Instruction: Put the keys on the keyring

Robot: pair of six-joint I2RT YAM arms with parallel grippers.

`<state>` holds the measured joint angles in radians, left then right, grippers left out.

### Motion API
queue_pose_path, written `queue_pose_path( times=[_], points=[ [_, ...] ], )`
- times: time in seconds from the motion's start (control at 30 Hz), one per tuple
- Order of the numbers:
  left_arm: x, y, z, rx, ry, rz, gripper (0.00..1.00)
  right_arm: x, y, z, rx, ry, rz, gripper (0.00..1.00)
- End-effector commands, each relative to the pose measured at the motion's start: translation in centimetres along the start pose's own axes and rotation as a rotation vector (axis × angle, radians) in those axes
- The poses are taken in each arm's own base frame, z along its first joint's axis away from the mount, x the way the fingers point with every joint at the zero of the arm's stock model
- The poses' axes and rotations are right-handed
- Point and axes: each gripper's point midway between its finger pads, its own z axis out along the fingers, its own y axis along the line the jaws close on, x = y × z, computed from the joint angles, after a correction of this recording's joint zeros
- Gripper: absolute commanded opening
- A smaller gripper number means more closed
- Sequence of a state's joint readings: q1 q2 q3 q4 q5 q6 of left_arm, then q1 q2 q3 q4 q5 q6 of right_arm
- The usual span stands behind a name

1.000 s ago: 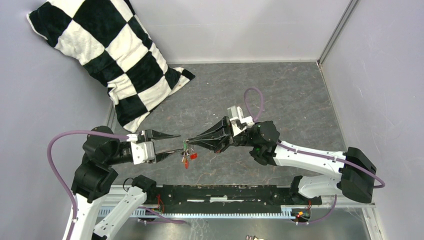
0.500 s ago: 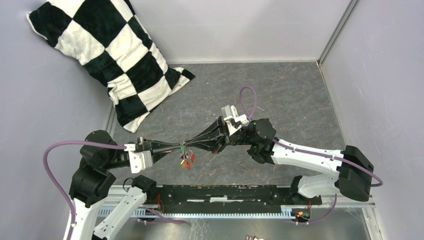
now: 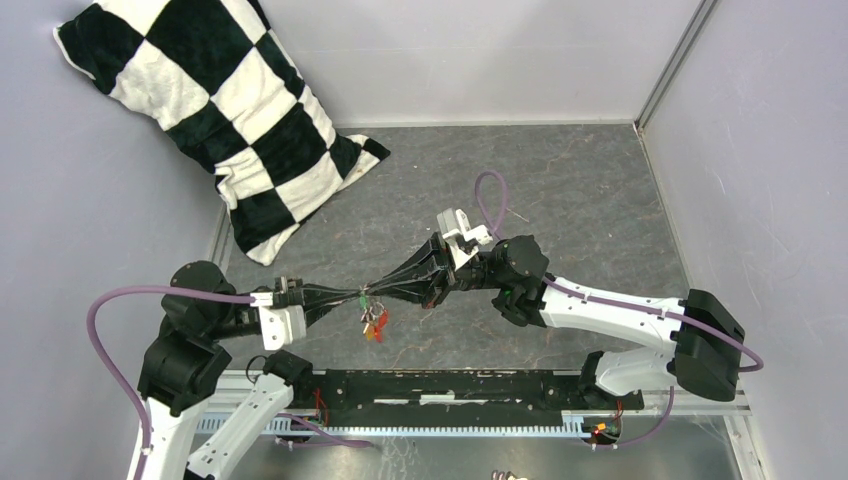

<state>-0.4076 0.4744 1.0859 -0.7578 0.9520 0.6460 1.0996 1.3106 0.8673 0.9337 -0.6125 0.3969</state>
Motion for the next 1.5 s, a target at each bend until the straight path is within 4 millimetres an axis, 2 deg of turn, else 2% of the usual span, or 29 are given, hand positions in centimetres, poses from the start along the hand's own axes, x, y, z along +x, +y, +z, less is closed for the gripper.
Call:
queue_pose_path(
  times=[0.0, 0.4, 0.47, 0.6, 0.67, 0.93, 1.1, 1.3, 1.47],
  points=[
    [-0.1, -0.3, -0.1, 0.008, -0.014, 0.065, 0.03, -3.2, 0.8, 1.0, -0.038, -0.091, -0.026, 0.0],
    [0.4, -1.4, -0.1, 0.049, -0.022, 0.072, 0.03, -4.1, 0.8, 1.1, -0.005, -0.175, 0.011, 0.0],
    [0.4, -1.7, 0.0, 0.066, -0.032, 0.068, 0.11, -3.9, 0.8, 1.2, -0.002, -0.178, 0.013, 0.0],
    [0.2, -2.0, 0.0, 0.078, -0.042, 0.053, 0.37, -3.8, 0.8, 1.1, 0.011, -0.183, 0.016, 0.0],
    [0.1, -1.7, -0.1, 0.062, -0.034, 0.05, 0.41, -3.7, 0.7, 1.0, 0.016, -0.175, 0.01, 0.0],
    [-1.4, 0.8, -0.8, -0.085, -0.017, -0.032, 0.4, -2.3, 0.8, 0.7, 0.012, -0.057, -0.073, 0.0],
    [-2.9, -0.3, -0.8, -0.024, -0.062, -0.083, 0.49, -2.1, 1.1, 0.7, -0.008, 0.009, -0.126, 0.0],
    [-2.6, 0.0, -0.1, 0.003, -0.053, -0.165, 0.46, -2.4, 1.2, 0.8, -0.019, 0.031, -0.161, 0.01],
    [-1.3, 0.4, 0.4, 0.003, -0.01, -0.224, 0.42, -2.7, 1.3, 0.9, -0.021, 0.043, -0.193, 0.0]
  ],
)
